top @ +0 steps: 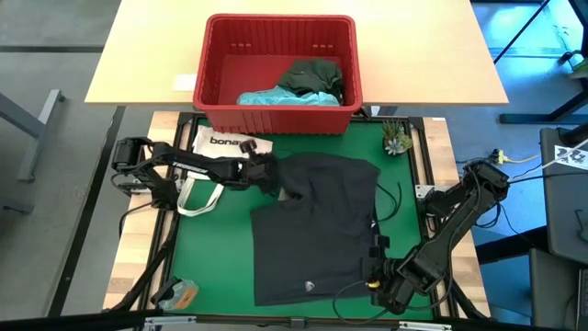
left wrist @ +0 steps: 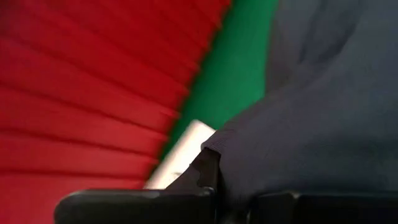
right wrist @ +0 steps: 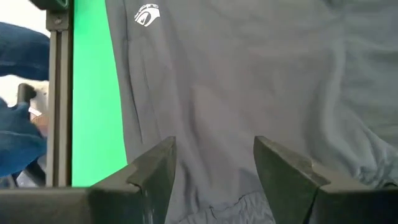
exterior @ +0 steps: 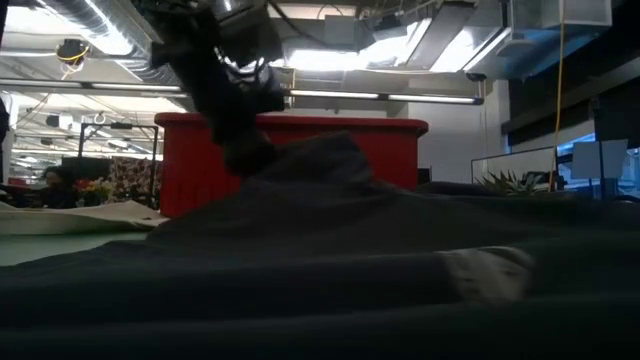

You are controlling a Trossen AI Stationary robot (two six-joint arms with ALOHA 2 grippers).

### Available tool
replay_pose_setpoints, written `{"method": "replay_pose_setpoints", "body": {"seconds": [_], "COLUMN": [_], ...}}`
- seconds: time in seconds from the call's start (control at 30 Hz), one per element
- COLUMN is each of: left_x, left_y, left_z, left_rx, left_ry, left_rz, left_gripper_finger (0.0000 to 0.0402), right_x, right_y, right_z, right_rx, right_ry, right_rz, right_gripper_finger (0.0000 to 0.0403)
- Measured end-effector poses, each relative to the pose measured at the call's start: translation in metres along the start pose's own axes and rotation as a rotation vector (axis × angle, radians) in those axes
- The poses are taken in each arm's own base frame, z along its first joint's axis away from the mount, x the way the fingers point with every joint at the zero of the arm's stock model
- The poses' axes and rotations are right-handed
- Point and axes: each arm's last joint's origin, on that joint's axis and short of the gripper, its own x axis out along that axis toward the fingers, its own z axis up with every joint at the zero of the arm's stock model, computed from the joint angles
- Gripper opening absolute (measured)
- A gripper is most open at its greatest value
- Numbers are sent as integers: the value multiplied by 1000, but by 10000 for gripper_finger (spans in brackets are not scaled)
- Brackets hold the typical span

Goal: Fold Laundry from Bin
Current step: Fold the black shorts from the red laundry bin

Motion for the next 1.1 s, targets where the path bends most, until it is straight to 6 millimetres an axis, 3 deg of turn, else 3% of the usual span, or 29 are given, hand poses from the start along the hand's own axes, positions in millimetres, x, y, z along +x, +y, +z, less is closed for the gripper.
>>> {"method": "replay_pose_setpoints", "body": {"seconds": [0.2,0.33,0.7,0.83,1.1], "left_x": [-18,-27,-10,-3,3], "left_y": [10,10,-5,-5,-2], "left_z": [36,45,-3,-14,-20], "left_rx": [115,125,310,193,-73], "left_ry": [-85,-113,60,113,248], "left_rz": [118,105,-134,-196,-434], "left_gripper_finger": [1,1,2,29,126], "right_x": [0,0,0,0,0], "right_y": [0,0,0,0,0], "right_z": [0,0,0,0,0], "right_rx": [0,0,1,1,2], "right_ry": [-4,-5,-4,-4,-4], "right_rz": [-4,-4,-4,-4,-4], "right_gripper_finger": [216,216,216,216,216]}}
